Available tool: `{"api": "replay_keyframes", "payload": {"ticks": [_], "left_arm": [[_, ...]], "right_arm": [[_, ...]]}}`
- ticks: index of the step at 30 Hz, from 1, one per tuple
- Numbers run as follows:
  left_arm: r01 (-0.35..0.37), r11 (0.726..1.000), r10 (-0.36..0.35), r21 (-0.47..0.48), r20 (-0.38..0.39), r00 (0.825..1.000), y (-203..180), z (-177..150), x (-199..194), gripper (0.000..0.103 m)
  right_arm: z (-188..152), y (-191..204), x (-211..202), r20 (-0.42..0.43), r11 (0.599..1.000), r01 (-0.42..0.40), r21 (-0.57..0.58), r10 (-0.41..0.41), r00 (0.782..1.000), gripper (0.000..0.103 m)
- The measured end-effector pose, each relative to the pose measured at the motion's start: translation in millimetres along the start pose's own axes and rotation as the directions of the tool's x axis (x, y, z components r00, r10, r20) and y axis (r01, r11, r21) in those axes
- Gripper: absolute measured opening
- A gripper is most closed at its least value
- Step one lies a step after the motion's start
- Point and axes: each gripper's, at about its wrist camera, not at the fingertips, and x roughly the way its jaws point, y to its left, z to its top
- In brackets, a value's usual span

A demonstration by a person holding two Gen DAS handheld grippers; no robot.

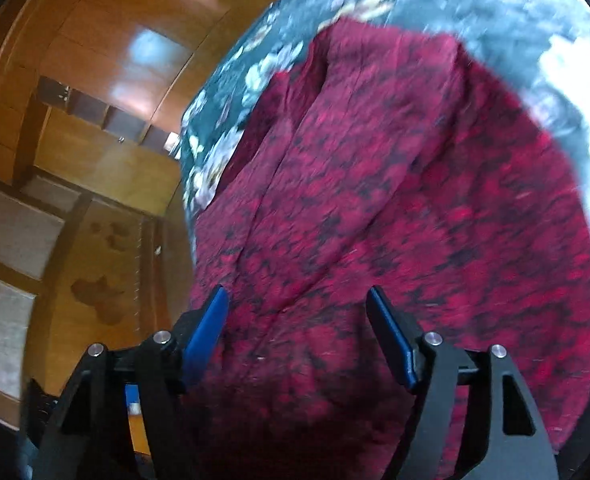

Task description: Fold small clothes

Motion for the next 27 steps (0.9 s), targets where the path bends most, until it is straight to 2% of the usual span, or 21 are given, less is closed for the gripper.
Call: {"api": "replay_keyframes", "payload": {"ticks": [1,2,3,4,5,6,7,8,10,13,15,17,19,23,25,27], "left_arm": [[0.011,1.0,-0.011,0.006,-0.002,1.0,-0.2,-0.9,0.1,0.061],[0.042,0.999,-0.042,0.016,-0.005,0.999,-1.8,-3.1,-0.5,0.045],[0.076,0.997,-0.076,0.019,-0.007,0.997,-2.4,-4.0,-1.4,0.034],[0.114,0.993,-0.114,0.014,-0.003,0.993,-2.0,-4.2,-4.0,0.016],[0.128,0.992,-0.128,0.007,0.005,0.992,-1.0,-3.3,-6.8,0.007],[0.144,0.99,-0.144,-0.005,0.013,0.99,2.1,-1.4,-10.6,0.006],[0.16,0.987,-0.159,-0.026,0.022,0.987,7.9,0.7,-14.0,0.004],[0.186,0.98,-0.185,-0.063,0.033,0.982,17.2,3.3,-18.1,0.003],[0.209,0.971,-0.204,-0.119,0.055,0.978,35.1,9.2,-24.8,0.001],[0.206,0.948,-0.187,-0.241,0.102,0.977,77.8,20.7,-34.5,0.001],[0.191,0.928,-0.153,-0.318,0.141,0.978,110.2,31.1,-40.7,0.0],[0.152,0.922,-0.099,-0.357,0.162,0.982,135.7,41.9,-43.9,0.0],[0.107,0.911,-0.04,-0.397,0.174,0.984,165.8,56.7,-41.8,0.0],[0.0,0.881,0.079,-0.474,0.147,0.986,224.0,85.0,-25.9,0.0],[-0.077,0.846,0.156,-0.527,0.108,0.982,258.0,99.8,-11.1,0.0],[-0.157,0.793,0.236,-0.589,0.059,0.97,290.1,111.2,-0.3,0.0]], "right_arm": [[1.0,1.9,6.7,-0.022,1.0,-0.014,0.0,0.014,1.0,0.068],[2.5,5.4,15.3,-0.044,1.0,-0.022,-0.007,0.022,0.999,0.068],[3.8,6.3,21.5,-0.048,1.0,-0.016,-0.016,0.015,0.999,0.067],[5.6,8.4,26.9,-0.049,1.0,-0.009,-0.025,0.007,0.999,0.064],[8.5,11.9,32.1,-0.051,0.999,0.0,-0.042,-0.002,0.999,0.055],[12.1,14.2,34.8,-0.042,0.998,0.014,-0.061,-0.017,0.999,0.048],[14.4,16.2,34.8,-0.037,0.997,0.028,-0.077,-0.031,0.999,0.021],[18.7,16.4,32.5,-0.027,0.997,0.029,-0.078,-0.031,0.999,0.012],[25.3,16.6,22.3,-0.013,0.997,-0.01,-0.072,0.009,1.0,0.01],[36.6,21.4,-12.1,0.062,0.992,-0.029,-0.123,0.036,0.997,0.009],[48.9,19.9,-42.2,0.128,0.991,-0.038,-0.13,0.055,0.99,0.009],[65.4,9.4,-76.3,0.204,0.992,-0.043,-0.115,0.065,0.977,0.008],[81.9,-3.2,-105.7,0.274,0.995,-0.02,-0.099,0.047,0.961,0.008],[135.5,-40.1,-155.9,0.414,0.998,0.06,-0.012,-0.049,0.909,0.008],[163.5,-63.8,-168.1,0.447,0.995,0.092,0.045,-0.102,0.889,0.009],[192.5,-96.4,-178.4,0.471,0.987,0.096,0.132,-0.147,0.87,0.012]]}}
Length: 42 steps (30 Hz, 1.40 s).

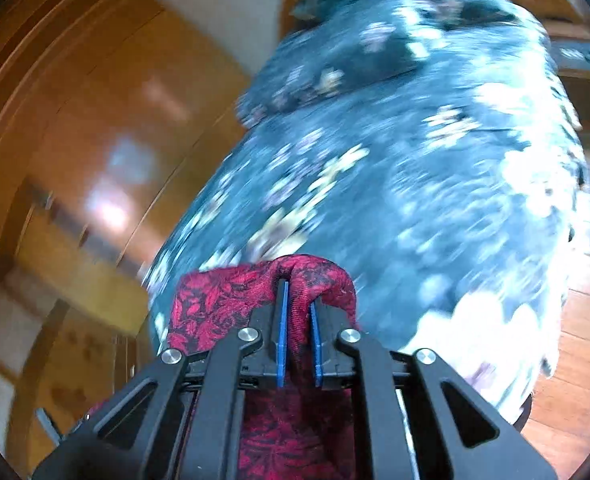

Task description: Fold small clothes

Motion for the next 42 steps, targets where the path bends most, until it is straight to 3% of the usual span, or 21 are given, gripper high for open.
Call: {"api": "replay_keyframes", "payload": {"ticks": [1,3,4,5,7,8,11,14,16,17,18,23,24,25,28,29,31,35,37,40,42], "left_arm": [[-0.038,0.999,0.038,-0.015,0.004,0.999,6.8,8.1,5.5,0.0],[-0.093,0.994,0.093,-0.061,0.0,0.996,20.7,25.7,14.7,0.0],[-0.12,0.99,0.12,-0.076,0.0,0.993,27.2,30.1,16.2,0.006],[-0.14,0.986,0.141,-0.089,0.001,0.99,31.6,31.3,15.8,0.023],[-0.146,0.983,0.149,-0.109,0.018,0.989,40.4,26.6,9.0,0.057],[-0.132,0.984,0.136,-0.116,0.03,0.99,42.6,20.3,4.2,0.063],[-0.009,0.993,0.007,-0.114,-0.023,1.0,44.5,-20.0,-3.7,0.063],[0.153,0.978,-0.172,-0.141,-0.129,0.977,41.3,-79.6,-4.0,0.063],[0.246,0.954,-0.28,-0.172,-0.217,0.935,33.4,-127.4,-4.9,0.063],[0.272,0.945,-0.312,-0.182,-0.246,0.918,27.3,-142.1,-3.4,0.063],[0.316,0.928,-0.363,-0.198,-0.292,0.885,20.4,-167.4,-3.0,0.063],[0.413,0.867,-0.493,-0.278,-0.361,0.792,-14.0,-222.4,-4.4,0.062],[0.432,0.855,-0.514,-0.288,-0.355,0.781,-19.9,-226.8,-5.5,0.058],[0.44,0.85,-0.522,-0.289,-0.358,0.774,-25.4,-229.5,-5.8,0.045],[0.449,0.852,-0.521,-0.27,-0.35,0.779,-38.2,-225.5,-12.5,0.024],[0.447,0.86,-0.509,-0.246,-0.347,0.788,-40.1,-219.2,-19.1,0.022],[0.462,0.859,-0.511,-0.221,-0.329,0.794,-38.6,-200.7,-33.1,0.02],[0.472,0.874,-0.483,-0.114,-0.307,0.82,-38.0,-147.8,-72.1,0.01],[0.437,0.899,-0.422,-0.023,-0.314,0.851,-40.3,-130.7,-86.2,0.001],[0.321,0.946,-0.292,0.047,-0.31,0.905,-24.8,-126.9,-90.7,0.0],[0.25,0.968,-0.228,0.034,-0.31,0.923,-9.3,-133.7,-82.0,0.0]], "right_arm": [[11.1,-12.5,1.8,0.007,1.0,0.013,0.024,-0.013,1.0,0.018],[35.2,-44.2,5.8,0.017,0.994,0.036,0.106,-0.038,0.999,0.051],[40.3,-56.2,6.9,0.016,0.987,0.033,0.155,-0.036,0.999,0.09],[46.3,-69.3,1.9,0.051,0.976,0.05,0.21,-0.062,0.997,0.101],[52.3,-85.2,-19.1,0.15,0.967,0.08,0.243,-0.119,0.981,0.101],[54.1,-91.7,-32.0,0.178,0.963,0.084,0.255,-0.132,0.975,0.101],[45.5,-98.1,-52.7,0.16,0.965,0.118,0.234,-0.158,0.974,0.101],[5.6,-88.9,-51.5,0.028,0.986,0.137,0.1,-0.141,0.99,0.101],[-38.2,-80.8,-32.1,-0.114,0.992,0.124,0.022,-0.12,0.986,0.101],[-69.5,-77.9,-23.4,-0.202,0.994,0.109,-0.022,-0.112,0.973,0.101],[-95.5,-77.8,-16.1,-0.273,0.995,0.09,-0.046,-0.1,0.957,0.101],[-206.6,-78.5,8.2,-0.539,1.0,-0.018,-0.018,0.005,0.843,0.095],[-220.8,-76.9,11.9,-0.571,0.999,-0.039,-0.008,0.028,0.82,0.093],[-230.6,-73.8,13.9,-0.594,0.998,-0.059,-0.005,0.044,0.803,0.087],[-244.1,-55.9,12.8,-0.633,0.99,-0.089,-0.11,0.0,0.774,0.055],[-243.6,-49.2,10.3,-0.639,0.985,-0.098,-0.145,-0.018,0.769,0.036],[-232.3,-36.4,-0.5,-0.627,0.977,-0.113,-0.181,-0.026,0.779,0.022],[-203.6,-1.5,-41.7,-0.577,0.946,-0.234,-0.224,0.065,0.814,0.018],[-199.0,13.9,-61.7,-0.566,0.922,-0.284,-0.262,0.092,0.819,0.017],[-212.5,16.9,-74.2,-0.602,0.905,-0.306,-0.294,0.074,0.795,0.017],[-240.0,8.5,-68.3,-0.644,0.899,-0.281,-0.337,-0.003,0.765,0.016]]}}
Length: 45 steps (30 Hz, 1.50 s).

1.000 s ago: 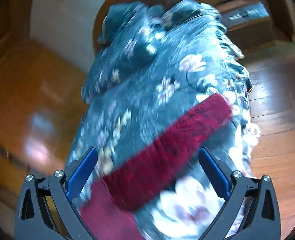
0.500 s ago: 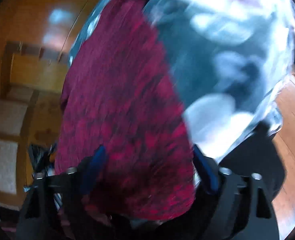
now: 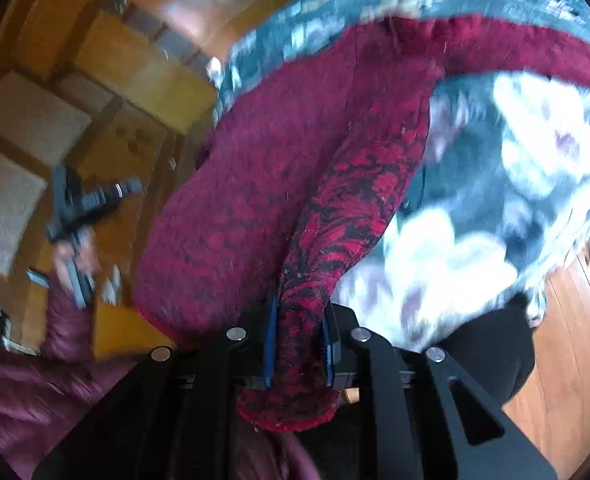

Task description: Fold small clothes

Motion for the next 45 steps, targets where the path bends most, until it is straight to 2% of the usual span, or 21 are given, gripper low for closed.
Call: {"api": "replay_keyframes", "payload": {"ticks": [1,3,5,7,10,12,15,19,22,25,27,29,30,32,34,35,37,38,40,43,45], "left_arm": [[-0.012,1.0,0.012,-0.023,-0.02,1.0,6.3,-2.7,7.4,0.0],[-0.022,0.999,0.019,-0.047,-0.049,0.999,10.9,-16.8,21.6,0.0],[-0.036,0.999,0.036,-0.003,-0.054,0.998,-2.3,-26.5,31.4,0.0],[-0.005,1.0,0.006,0.024,-0.048,0.999,-17.3,-33.9,37.2,0.0],[0.027,0.993,-0.025,0.117,-0.021,0.999,-53.4,-38.6,48.9,0.001],[0.056,0.986,-0.052,0.156,-0.03,0.998,-78.7,-38.7,62.7,0.002],[0.074,0.978,-0.069,0.194,-0.034,0.997,-104.3,-37.5,80.8,0.002],[0.056,0.97,-0.042,0.235,-0.063,0.997,-124.6,-36.7,105.9,0.005],[0.031,0.977,-0.022,0.21,-0.042,0.999,-123.6,-33.2,112.4,0.063],[0.012,0.981,-0.006,0.194,-0.029,1.0,-121.9,-27.7,117.1,0.066],[0.014,0.985,-0.007,0.171,-0.041,0.999,-118.6,-24.4,122.2,0.066],[0.004,0.987,0.004,0.164,-0.045,0.999,-117.0,-22.2,126.5,0.066],[-0.001,0.987,0.009,0.16,-0.048,0.999,-116.9,-21.2,129.1,0.066],[-0.014,0.987,0.023,0.163,-0.054,0.998,-117.7,-20.4,134.4,0.066],[-0.031,0.986,0.042,0.164,-0.063,0.997,-117.1,-21.1,140.2,0.065],[-0.028,0.987,0.04,0.156,-0.072,0.997,-115.7,-21.2,144.3,0.065],[-0.033,0.987,0.046,0.158,-0.076,0.996,-114.8,-20.7,148.3,0.065],[-0.034,0.987,0.046,0.16,-0.074,0.996,-114.5,-19.3,149.7,0.065],[-0.029,0.988,0.04,0.152,-0.07,0.997,-112.4,-16.4,149.3,0.065],[0.015,0.997,-0.01,0.073,-0.067,0.998,-96.1,-8.4,142.1,0.065],[0.043,0.999,-0.043,-0.002,-0.039,0.998,-77.0,-2.8,128.0,0.065]], "right_arm": [[-8.5,-8.3,14.8,-0.041,0.998,0.067,0.006,-0.066,0.997,0.016],[-21.5,-23.5,30.4,-0.09,0.991,0.129,0.036,-0.125,0.988,0.017],[-27.5,-40.1,35.7,-0.105,0.99,0.098,0.097,-0.088,0.991,0.036],[-25.2,-54.2,29.6,-0.095,0.987,0.076,0.141,-0.063,0.993,0.044],[-9.5,-67.5,6.7,-0.019,0.982,0.071,0.174,-0.069,0.997,0.06],[7.9,-82.2,-14.0,0.073,0.971,0.052,0.233,-0.071,0.995,0.06],[36.0,-108.9,-40.1,0.235,0.938,0.014,0.347,-0.101,0.967,0.06],[80.1,-184.3,-62.0,0.418,0.819,-0.1,0.565,-0.179,0.891,0.06],[106.2,-237.8,-66.1,0.476,0.695,-0.183,0.695,-0.255,0.842,0.059],[118.1,-268.0,-68.3,0.515,0.619,-0.233,0.75,-0.325,0.793,0.058],[123.6,-286.7,-70.5,0.516,0.58,-0.248,0.776,-0.359,0.778,0.056],[132.6,-300.1,-67.2,0.498,0.547,-0.241,0.802,-0.389,0.775,0.047],[136.3,-305.3,-66.1,0.49,0.539,-0.234,0.809,-0.399,0.776,0.043],[144.0,-311.4,-61.6,0.469,0.53,-0.216,0.82,-0.407,0.784,0.017],[160.0,-300.8,-56.7,0.467,0.567,-0.168,0.806,-0.436,0.769,0.013],[169.8,-289.5,-59.9,0.465,0.601,-0.105,0.793,-0.483,0.742,0.012],[163.8,-287.1,-72.8,0.434,0.606,-0.019,0.795,-0.547,0.716,0.011],[156.2,-293.3,-71.8,0.379,0.577,0.038,0.816,-0.585,0.717,0.011],[142.5,-301.1,-60.3,0.335,0.551,0.051,0.833,-0.576,0.746,0.011],[132.9,-294.2,-59.8,0.35,0.569,0.05,0.821,-0.571,0.743,0.014],[132.8,-287.5,-65.5,0.352,0.581,0.059,0.812,-0.568,0.744,0.025]]}}
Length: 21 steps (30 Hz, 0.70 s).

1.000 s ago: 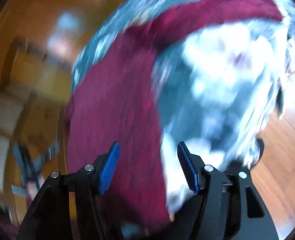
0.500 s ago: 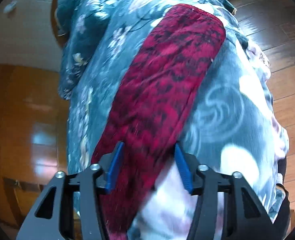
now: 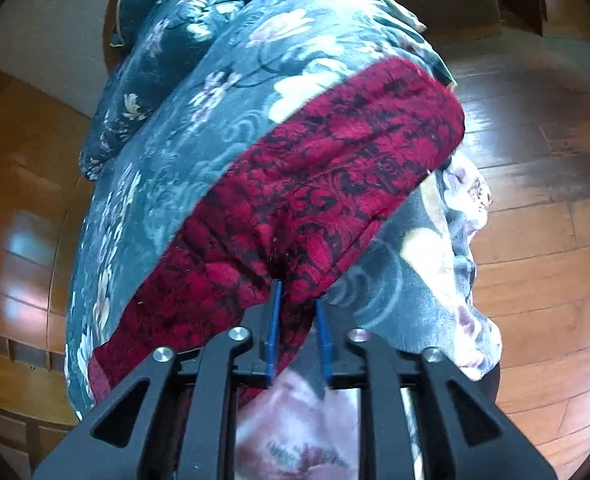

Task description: Fold small clothes

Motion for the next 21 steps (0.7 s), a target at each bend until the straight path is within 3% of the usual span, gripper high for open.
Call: {"api": "replay_keyframes", "payload": {"ticks": [2,5,9,12,13,18,21], "left_arm": [[0.016,0.997,-0.012,-0.082,0.045,0.999,25.6,4.8,-18.9,0.065],[0.012,0.977,0.01,-0.213,0.099,0.995,69.6,7.3,-42.4,0.065],[-0.013,0.91,0.079,-0.414,0.144,0.986,143.5,4.4,-62.1,0.065],[0.01,0.852,0.078,-0.524,0.146,0.986,183.5,1.0,-61.6,0.065],[0.046,0.825,0.052,-0.564,0.156,0.986,196.7,2.1,-59.7,0.065],[0.185,0.753,-0.067,-0.632,0.206,0.976,220.2,12.3,-42.4,0.068],[0.278,0.652,-0.166,-0.705,0.224,0.96,227.0,14.2,-16.8,0.068]], "right_arm": [[-0.8,5.6,-12.0,0.033,1.0,0.004,-0.02,-0.004,0.999,0.056],[-5.6,29.0,-25.6,0.077,0.995,0.001,-0.1,0.006,0.997,0.063],[-46.6,77.4,-42.4,0.015,0.96,-0.078,-0.268,0.085,0.996,0.069],[-95.4,121.3,-38.3,-0.09,0.906,-0.159,-0.392,0.134,0.987,0.074],[-114.8,138.0,-35.6,-0.132,0.882,-0.191,-0.431,0.148,0.98,0.074],[-231.3,212.9,-14.3,-0.333,0.725,-0.323,-0.608,0.137,0.933,0.076],[-286.7,236.0,-1.1,-0.398,0.654,-0.364,-0.663,0.103,0.912,0.076]]}}
